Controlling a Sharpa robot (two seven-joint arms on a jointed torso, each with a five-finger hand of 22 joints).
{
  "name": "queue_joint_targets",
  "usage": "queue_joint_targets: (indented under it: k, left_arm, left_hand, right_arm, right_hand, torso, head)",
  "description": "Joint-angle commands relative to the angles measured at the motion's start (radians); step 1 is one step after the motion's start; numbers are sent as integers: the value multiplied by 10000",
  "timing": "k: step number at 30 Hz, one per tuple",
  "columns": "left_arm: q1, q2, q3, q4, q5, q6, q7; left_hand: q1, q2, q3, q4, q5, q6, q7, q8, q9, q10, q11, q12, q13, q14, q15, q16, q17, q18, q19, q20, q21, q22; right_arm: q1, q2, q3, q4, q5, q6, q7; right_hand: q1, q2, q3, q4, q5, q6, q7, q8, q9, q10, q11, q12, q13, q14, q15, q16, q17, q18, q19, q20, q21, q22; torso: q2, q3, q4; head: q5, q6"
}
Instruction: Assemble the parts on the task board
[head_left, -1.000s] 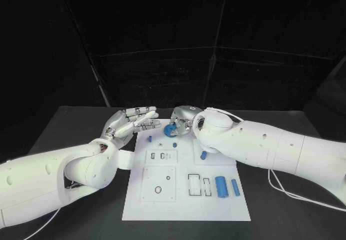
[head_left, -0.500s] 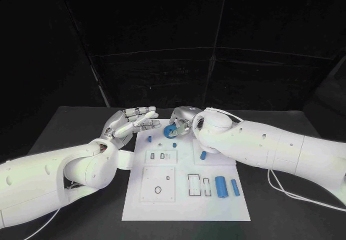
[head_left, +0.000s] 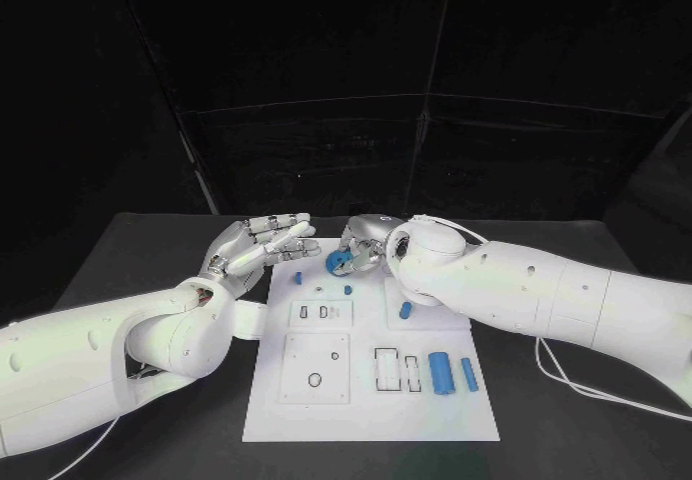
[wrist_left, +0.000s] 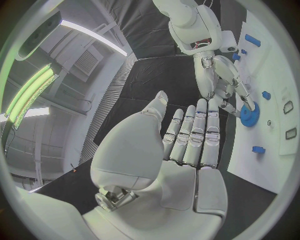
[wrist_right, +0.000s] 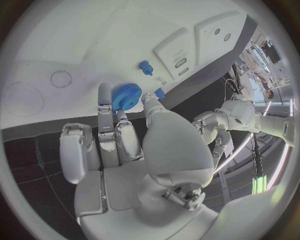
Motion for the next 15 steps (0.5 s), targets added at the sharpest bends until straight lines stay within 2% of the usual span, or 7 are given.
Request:
queue_joint_targets:
  k: [1,9,12,15]
  left_arm:
    - [15,3,10,14,-23,101,49]
    - [16,-2,10,25,-23,98,48]
    - [16,-8,10,24,-23,97,45]
    - [17,-20,10,23,-23,95,46]
  left_hand:
    - [-38,95,-6,-40,-1,72,408,-67,-14,48,10,-61,-5,42,10,-32,-13,20,80,-15,-35,-16]
    - [-40,97,-7,-48,-1,67,409,-75,-15,44,12,-69,-7,45,11,-37,-14,20,83,-15,-41,-20]
    - [-40,97,-7,-50,-1,66,410,-76,-16,43,12,-71,-7,45,11,-38,-15,20,84,-16,-42,-21]
    - [-40,97,-7,-50,-1,66,410,-76,-16,43,12,-71,-7,45,11,-38,-15,20,84,-16,-42,-21]
  right_arm:
    - [9,-24,-7,9,143,371,46]
    - [9,-88,-7,22,210,370,-33]
    - [9,-151,-8,69,216,309,-35]
    - [9,-228,-9,133,219,275,-40]
  right_hand:
    - [-58,9,-17,65,72,73,24,57,16,66,-3,42,769,162,44,-35,9,-74,307,75,56,1115]
    - [-32,66,-88,74,125,-565,78,-197,-76,41,34,17,751,160,61,-37,22,-74,304,83,55,1112]
    - [2,83,-84,55,173,-579,84,-199,-73,45,38,21,756,160,64,-37,24,-74,304,86,55,1111]
    - [23,94,-80,43,201,-490,87,-187,-62,48,41,24,760,159,65,-37,25,-74,304,88,56,1112]
  torso:
    - [2,-3,17]
    - [0,-8,17]
    - [3,5,12]
    - [4,-1,-1]
  head:
    - [3,-9]
    - [3,-24]
    - [17,-28]
    - [14,-48]
